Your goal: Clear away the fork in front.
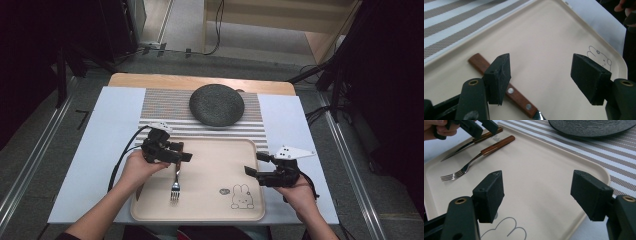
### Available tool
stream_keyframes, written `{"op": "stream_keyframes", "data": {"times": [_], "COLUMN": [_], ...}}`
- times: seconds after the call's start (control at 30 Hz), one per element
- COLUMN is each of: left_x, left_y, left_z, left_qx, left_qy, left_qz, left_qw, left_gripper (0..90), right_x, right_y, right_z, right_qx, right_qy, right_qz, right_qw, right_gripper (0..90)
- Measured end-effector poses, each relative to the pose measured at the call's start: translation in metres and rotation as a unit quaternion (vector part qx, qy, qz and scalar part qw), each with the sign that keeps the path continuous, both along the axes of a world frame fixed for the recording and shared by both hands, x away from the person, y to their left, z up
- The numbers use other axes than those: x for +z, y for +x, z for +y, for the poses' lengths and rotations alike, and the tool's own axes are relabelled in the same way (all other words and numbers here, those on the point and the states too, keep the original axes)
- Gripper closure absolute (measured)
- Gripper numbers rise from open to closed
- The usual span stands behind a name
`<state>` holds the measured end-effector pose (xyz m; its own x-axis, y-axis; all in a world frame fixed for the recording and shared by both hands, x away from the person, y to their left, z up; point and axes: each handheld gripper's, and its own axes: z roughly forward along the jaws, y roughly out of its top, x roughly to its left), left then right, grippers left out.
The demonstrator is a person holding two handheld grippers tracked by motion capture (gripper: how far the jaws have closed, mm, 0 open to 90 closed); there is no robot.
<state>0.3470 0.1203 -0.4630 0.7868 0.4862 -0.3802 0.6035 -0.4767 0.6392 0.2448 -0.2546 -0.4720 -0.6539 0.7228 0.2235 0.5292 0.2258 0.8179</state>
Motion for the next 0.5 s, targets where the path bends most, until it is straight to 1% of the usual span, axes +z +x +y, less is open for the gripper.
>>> {"op": "stream_keyframes", "data": {"times": [0.03, 0.07, 0.1, 0.13, 0.2, 0.23, 0.27, 0.3, 0.33, 0.37, 0.4, 0.47, 0.5], "left_x": [0.0, -0.001, -0.002, -0.003, -0.005, -0.008, -0.01, -0.013, -0.015, -0.017, -0.019, -0.021, -0.023], "left_y": [-0.002, -0.004, -0.006, -0.01, -0.014, -0.015, -0.016, -0.016, -0.016, -0.016, -0.016, -0.016, -0.015], "left_z": [-0.003, -0.006, -0.009, -0.012, -0.017, -0.019, -0.021, -0.021, -0.021, -0.021, -0.02, -0.017, -0.015], "left_qx": [0.001, -0.003, -0.007, -0.016, -0.035, -0.041, -0.047, -0.052, -0.056, -0.06, -0.062, -0.058, -0.06], "left_qy": [0.002, -0.003, -0.004, 0.0, 0.011, 0.018, 0.025, 0.026, 0.029, 0.038, 0.042, 0.049, 0.057], "left_qz": [0.003, 0.018, 0.023, 0.014, 0.012, 0.01, 0.016, 0.021, 0.024, 0.025, 0.025, 0.025, 0.022], "left_qw": [1.0, 0.9998, 0.9997, 0.9998, 0.9993, 0.999, 0.9984, 0.9981, 0.9977, 0.9972, 0.9969, 0.9968, 0.9963], "left_gripper": [37.3, 41.3, 48.3, 54.3, 70.2, 76.0, 82.8, 87.3, 90.0, 90.0, 90.0, 90.0, 90.0], "right_x": [0.0, 0.0, -0.001, -0.001, -0.001, -0.001, -0.001, -0.001, -0.001, -0.001, -0.001, -0.001, -0.001], "right_y": [0.0, 0.0, 0.0, 0.0, -0.001, -0.001, -0.001, -0.001, -0.001, -0.001, -0.001, -0.001, -0.001], "right_z": [0.0, -0.001, -0.001, -0.001, -0.001, 0.0, -0.001, -0.001, -0.001, -0.001, -0.002, -0.002, -0.002], "right_qx": [0.0, 0.0, 0.0, 0.0, 0.0, -0.001, -0.001, -0.001, -0.002, -0.002, -0.003, -0.003, -0.004], "right_qy": [0.0, 0.0, -0.001, -0.001, -0.002, -0.002, -0.003, -0.004, -0.003, -0.003, -0.004, -0.004, -0.003], "right_qz": [0.0, 0.001, 0.0, 0.001, 0.004, 0.004, 0.004, 0.003, 0.004, 0.003, 0.003, 0.002, 0.002], "right_qw": [1.0, 1.0, 1.0, 1.0, 1.0, 1.0, 1.0, 1.0, 1.0, 1.0, 1.0, 1.0, 1.0], "right_gripper": [24.9, 24.9, 24.9, 24.9, 24.9, 24.9, 24.9, 25.0, 24.9, 25.0, 25.0, 25.0, 25.0]}}
